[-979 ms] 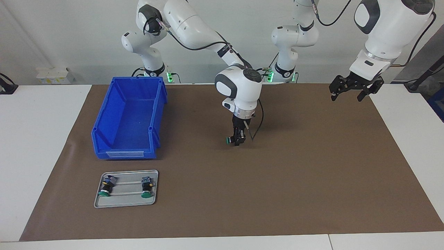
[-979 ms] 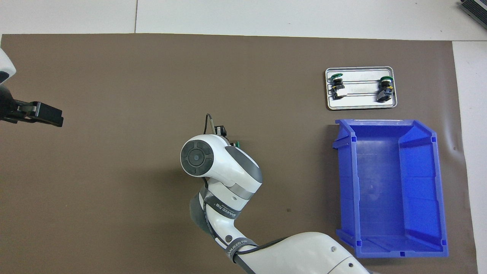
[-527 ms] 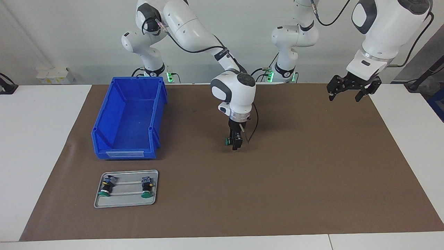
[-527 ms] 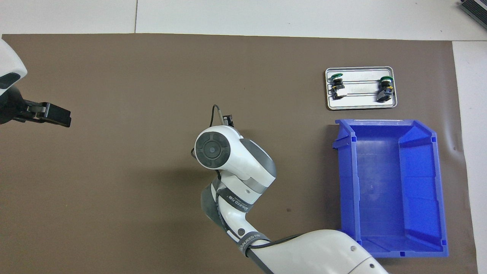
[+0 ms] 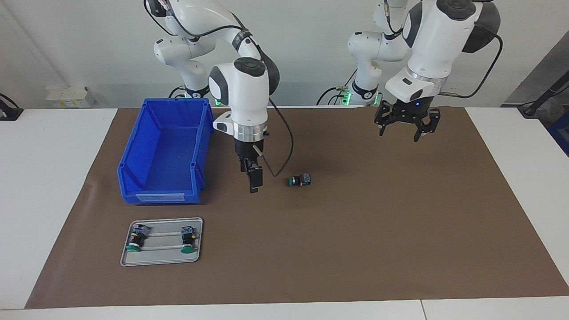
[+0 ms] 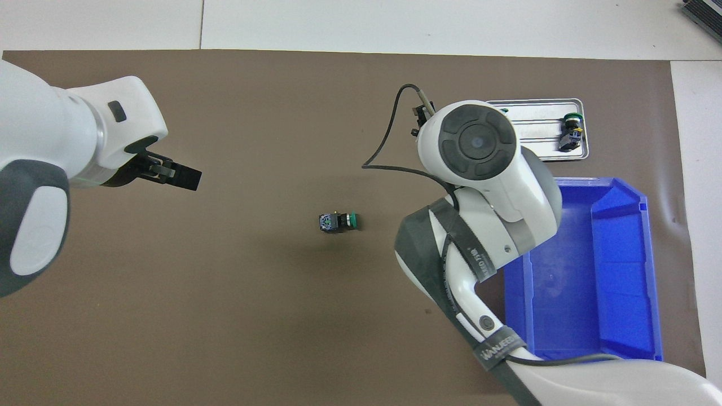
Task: Place and press button with both arms
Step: 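Withdraw the right gripper while the left gripper reaches the part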
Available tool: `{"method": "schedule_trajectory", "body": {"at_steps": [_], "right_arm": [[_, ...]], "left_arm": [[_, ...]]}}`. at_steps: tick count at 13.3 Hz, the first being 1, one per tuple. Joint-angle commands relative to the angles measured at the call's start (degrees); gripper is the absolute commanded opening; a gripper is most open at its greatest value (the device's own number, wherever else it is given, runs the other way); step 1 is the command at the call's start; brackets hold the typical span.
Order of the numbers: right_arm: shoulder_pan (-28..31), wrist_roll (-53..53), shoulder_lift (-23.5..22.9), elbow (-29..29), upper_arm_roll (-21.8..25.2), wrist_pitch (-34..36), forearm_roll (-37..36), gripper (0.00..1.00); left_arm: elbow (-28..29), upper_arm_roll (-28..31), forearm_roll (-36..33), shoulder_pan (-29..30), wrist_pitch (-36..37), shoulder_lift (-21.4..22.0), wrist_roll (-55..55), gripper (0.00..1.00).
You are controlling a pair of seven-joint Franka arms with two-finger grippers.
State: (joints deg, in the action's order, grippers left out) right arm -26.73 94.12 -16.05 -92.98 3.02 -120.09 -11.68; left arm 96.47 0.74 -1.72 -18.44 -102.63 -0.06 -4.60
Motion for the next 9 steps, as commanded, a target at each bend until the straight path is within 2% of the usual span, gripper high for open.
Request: {"method": "schedule_trajectory", "body": {"at_steps": [1, 4, 7, 9], "right_arm": [[6.93, -24.05, 5.48, -2.29, -0.73, 3.70, 6.73, 1.00], [15.19, -49.22, 8.40, -2.47, -0.73, 9.77, 8.87, 1.00], [22.41, -66.12, 10.59, -2.21, -0.73, 13.37, 10.89, 1.00], [25.05, -72.56, 13.22, -2.03, -0.56, 15.93, 10.89, 1.00]], "left_arm": [[4.16, 0.67, -0.91, -4.75, -2.58, 3.31, -0.23, 1.00], [6.88, 0.23, 2.75, -7.22, -5.64, 3.40, -5.30, 1.00], [7.94, 0.23, 6.29, -9.59, -6.44, 2.35, -18.48, 1.00], [7.86, 0.23, 6.65, -11.96, -8.28, -0.54, -21.84, 1.00]]}}
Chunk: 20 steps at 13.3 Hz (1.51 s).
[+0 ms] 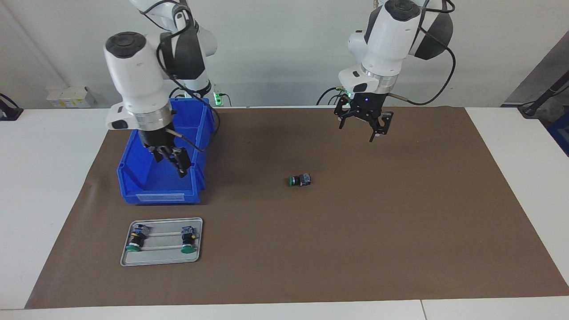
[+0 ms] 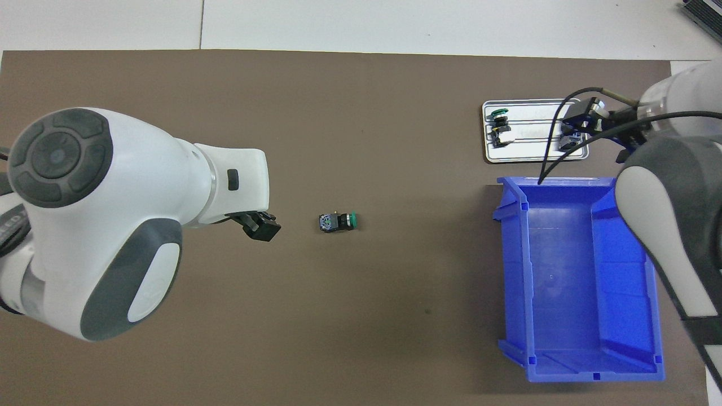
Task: Place and press button with both arms
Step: 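Withdraw the right gripper while the left gripper reaches the part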
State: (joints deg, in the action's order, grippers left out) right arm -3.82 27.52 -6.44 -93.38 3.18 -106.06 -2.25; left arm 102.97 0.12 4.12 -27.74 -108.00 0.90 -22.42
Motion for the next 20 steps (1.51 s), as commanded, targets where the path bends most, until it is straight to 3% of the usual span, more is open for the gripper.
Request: {"method": "schedule_trajectory", "body": {"at_steps": [1, 4, 5, 9, 13, 15, 17, 20], "right_arm": [[2.33, -6.07, 5.10, -1.37, -0.54, 3.30, 1.11, 1.00], [2.33, -6.16, 9.76, -0.84, -0.36, 6.21, 0.58, 1.00], [2.42, -6.33, 10.99, -0.67, -0.19, 7.52, 0.49, 1.00], [3.56, -12.73, 10.92, 1.01, 0.60, 12.98, 1.55, 1.00], [2.86, -16.08, 11.79, -0.92, 0.60, 14.03, 1.29, 1.00], [3.03, -24.06, 11.80, -1.02, 0.60, 15.62, 0.93, 1.00], [3.21, -24.26, 11.80, -1.02, 0.52, 15.36, 1.37, 1.00], [3.03, -24.27, 11.88, -1.02, 0.52, 15.88, 1.46, 1.00]], "left_arm": [[1.44, 0.93, 0.80, -4.15, -5.09, -3.00, -4.29, 1.00], [1.44, 0.93, 0.71, -7.58, -9.59, -6.34, -7.35, 1.00], [1.70, 0.93, 0.71, -8.20, -10.55, -6.61, -10.33, 0.94], [4.51, 0.93, 0.71, -10.31, -15.91, -7.84, -12.47, 0.91], [4.43, 0.93, 0.10, -12.77, -18.03, -13.11, -14.84, 0.85], [4.43, 0.93, 0.10, -13.65, -19.26, -15.39, -14.93, 0.85], [4.17, 0.93, 0.10, -14.09, -23.28, -19.17, -14.93, 0.81], [4.17, 1.02, 0.10, -13.92, -25.59, -20.76, -14.93, 0.81]]}}
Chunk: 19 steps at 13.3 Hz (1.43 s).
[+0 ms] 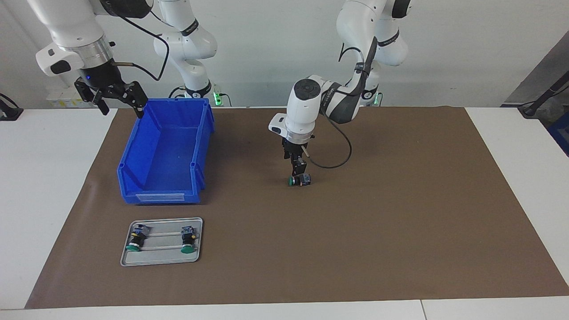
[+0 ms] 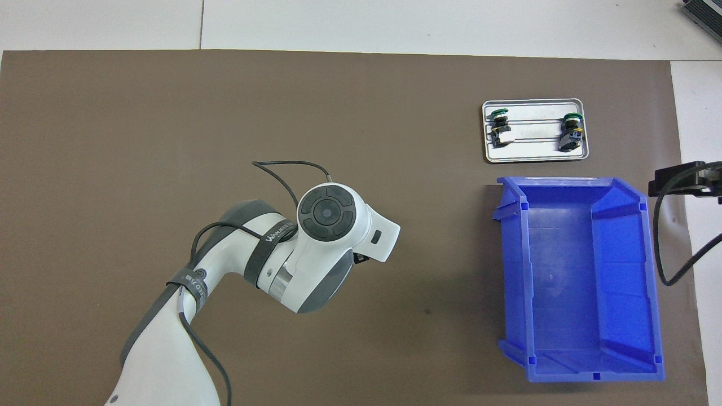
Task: Place and press button with both arms
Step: 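Lower the left gripper onto the part and grasp it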
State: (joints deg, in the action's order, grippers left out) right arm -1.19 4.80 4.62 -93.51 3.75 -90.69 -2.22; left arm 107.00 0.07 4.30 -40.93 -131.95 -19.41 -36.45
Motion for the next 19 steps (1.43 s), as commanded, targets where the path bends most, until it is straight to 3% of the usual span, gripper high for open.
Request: {"method": "schedule_trajectory", "body": {"at_steps": [1, 12, 17, 19], "right_arm": [[0.49, -1.63, 0.83, -0.89, -0.05, 0.52, 1.42, 1.00], [0.14, -1.54, 0.83, -0.53, -0.58, 0.43, 1.42, 1.00], [0.14, -1.54, 0.83, -0.53, -0.58, 0.43, 1.42, 1.00], [0.14, -1.54, 0.83, -0.53, -0.58, 0.43, 1.42, 1.00]], "left_arm": [[0.22, 1.08, -0.08, -0.64, -2.00, -1.33, -0.99, 0.81], [2.95, 1.08, 0.00, -0.55, -8.59, -3.62, -1.07, 0.78], [4.35, 1.08, 0.00, -0.73, -10.79, -3.54, -0.99, 0.67], [4.35, 1.08, 0.00, -0.82, -10.70, -3.62, -0.99, 0.56]]}}
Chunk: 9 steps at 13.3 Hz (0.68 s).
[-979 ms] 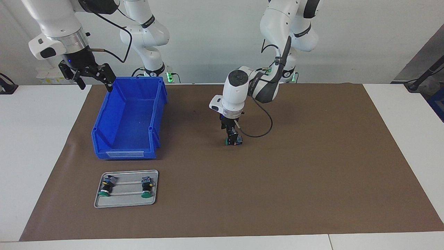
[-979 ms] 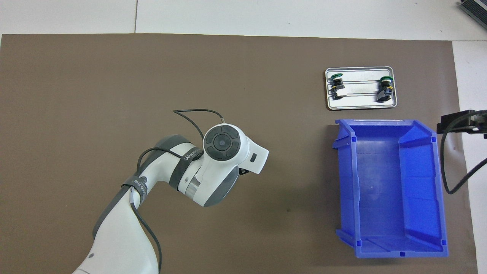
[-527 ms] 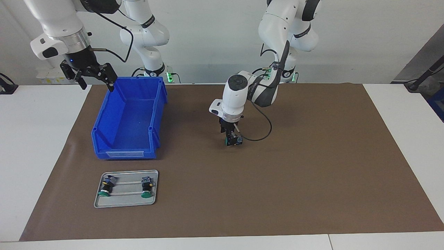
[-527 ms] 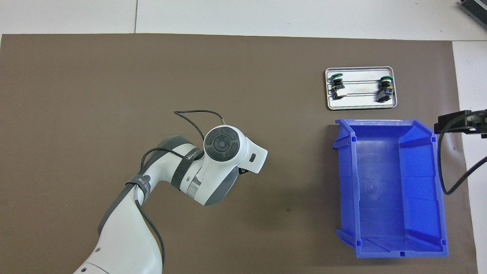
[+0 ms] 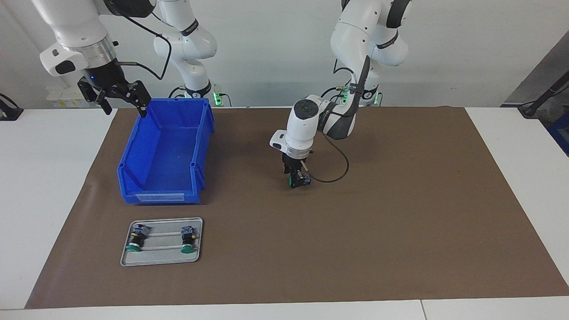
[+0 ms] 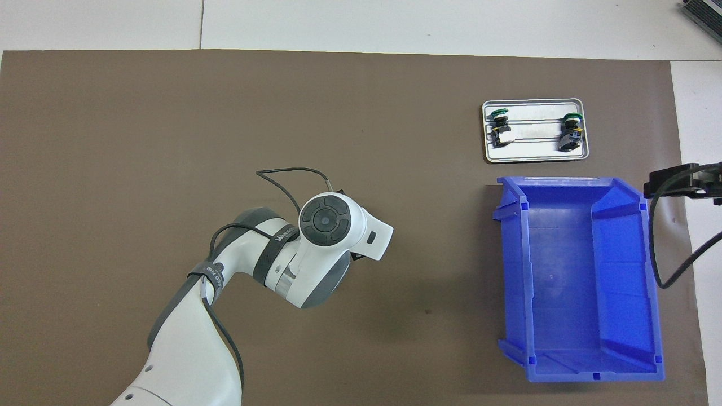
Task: Place and press button with both arms
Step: 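Lower the left gripper onto the part and grasp it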
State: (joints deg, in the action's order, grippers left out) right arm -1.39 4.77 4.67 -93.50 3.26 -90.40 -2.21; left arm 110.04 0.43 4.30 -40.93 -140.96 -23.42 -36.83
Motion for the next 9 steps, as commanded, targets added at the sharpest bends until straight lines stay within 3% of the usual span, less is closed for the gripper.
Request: {"method": "schedule_trajectory", "body": {"at_steps": [1, 3, 7, 9], "right_arm": [[0.33, -1.51, 0.78, -0.54, -0.10, 0.13, 1.42, 1.00], [0.33, -1.51, 0.78, -0.54, -0.10, 0.13, 1.42, 1.00], [0.33, -1.51, 0.78, -0.54, -0.10, 0.13, 1.42, 1.00], [0.33, -1.51, 0.78, -0.54, -0.10, 0.13, 1.42, 1.00]], "left_arm": [[1.14, 0.71, 0.00, -0.73, -1.69, 0.47, -0.53, 0.52], [0.88, 0.71, 0.00, -0.55, -1.17, 0.39, -0.61, 0.45], [-0.17, 0.71, 0.00, 0.24, 0.24, 0.39, -0.79, 0.18], [-1.93, 0.71, 0.00, 1.20, 2.08, 0.39, -0.96, 0.14]]}}
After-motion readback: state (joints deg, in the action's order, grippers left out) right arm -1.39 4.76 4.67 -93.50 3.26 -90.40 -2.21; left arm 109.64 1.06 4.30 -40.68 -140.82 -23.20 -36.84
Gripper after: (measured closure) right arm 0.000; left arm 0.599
